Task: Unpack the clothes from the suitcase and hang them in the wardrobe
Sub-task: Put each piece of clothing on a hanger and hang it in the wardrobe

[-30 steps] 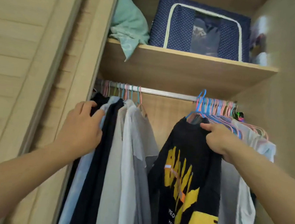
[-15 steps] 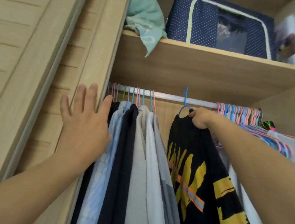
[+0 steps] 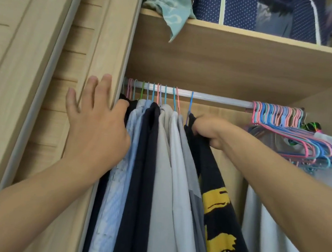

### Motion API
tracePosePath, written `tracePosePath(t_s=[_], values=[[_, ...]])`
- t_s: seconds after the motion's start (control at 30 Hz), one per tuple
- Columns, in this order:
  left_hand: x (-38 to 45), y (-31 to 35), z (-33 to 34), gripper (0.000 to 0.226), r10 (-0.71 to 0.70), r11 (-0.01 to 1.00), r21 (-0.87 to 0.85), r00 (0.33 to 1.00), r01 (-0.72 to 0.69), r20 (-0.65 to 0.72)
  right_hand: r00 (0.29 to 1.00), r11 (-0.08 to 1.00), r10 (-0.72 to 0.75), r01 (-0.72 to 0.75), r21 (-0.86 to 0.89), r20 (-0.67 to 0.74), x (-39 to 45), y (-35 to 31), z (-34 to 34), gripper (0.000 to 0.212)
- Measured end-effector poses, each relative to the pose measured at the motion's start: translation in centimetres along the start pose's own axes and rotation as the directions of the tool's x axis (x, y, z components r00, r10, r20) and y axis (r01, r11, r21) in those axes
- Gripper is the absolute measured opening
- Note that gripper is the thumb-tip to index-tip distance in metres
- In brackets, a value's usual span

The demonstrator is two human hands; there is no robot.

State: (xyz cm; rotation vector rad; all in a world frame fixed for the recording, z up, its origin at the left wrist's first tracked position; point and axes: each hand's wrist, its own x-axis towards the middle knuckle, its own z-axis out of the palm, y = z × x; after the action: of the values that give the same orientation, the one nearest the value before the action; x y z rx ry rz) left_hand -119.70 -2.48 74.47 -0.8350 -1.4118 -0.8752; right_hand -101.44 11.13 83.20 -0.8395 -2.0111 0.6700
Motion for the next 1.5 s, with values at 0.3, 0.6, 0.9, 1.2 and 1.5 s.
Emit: tracePosePath(t_s=[0.3,0.6,0.9,1.2,1.5], values=[[-0.3,0.5,0.3,0.042,0.003,1.000,-0.028,0.999,-0.004,-0.049,0.985,0.985,-0.167,0.165,0.049,0.040,1.8,-6.3,7.0,0.027],[0.3,5.0,-0.1,0.049,0.250,0.968,-0.005,0.968,-0.249,0.015,0.951,0.950,-0.221,0.260,-0.173,0.217,-1.5,3.9,-2.5,0.045],[-0.8,6.0,1.1,0.059,0.193,0.981,-0.097,0.910,-0.168,0.368,0.786,-0.034,-0.465,-0.475,-0.879,-0.407,-2.7,14.1,-16.8,0.032],[-0.3,6.7,0.3,0.059,0.182,0.982,-0.119,0.885,-0.144,0.428,0.783,0.253,-0.430,-0.373,-0.893,-0.449,-1.4,12.0,-16.7,0.018],[-1.2,8.6,-0.2,0.050,0.151,0.980,-0.168,0.951,-0.108,0.271,0.714,0.537,-0.489,-0.206,-0.818,-0.501,-1.4,10.6,-14.3,0.017]])
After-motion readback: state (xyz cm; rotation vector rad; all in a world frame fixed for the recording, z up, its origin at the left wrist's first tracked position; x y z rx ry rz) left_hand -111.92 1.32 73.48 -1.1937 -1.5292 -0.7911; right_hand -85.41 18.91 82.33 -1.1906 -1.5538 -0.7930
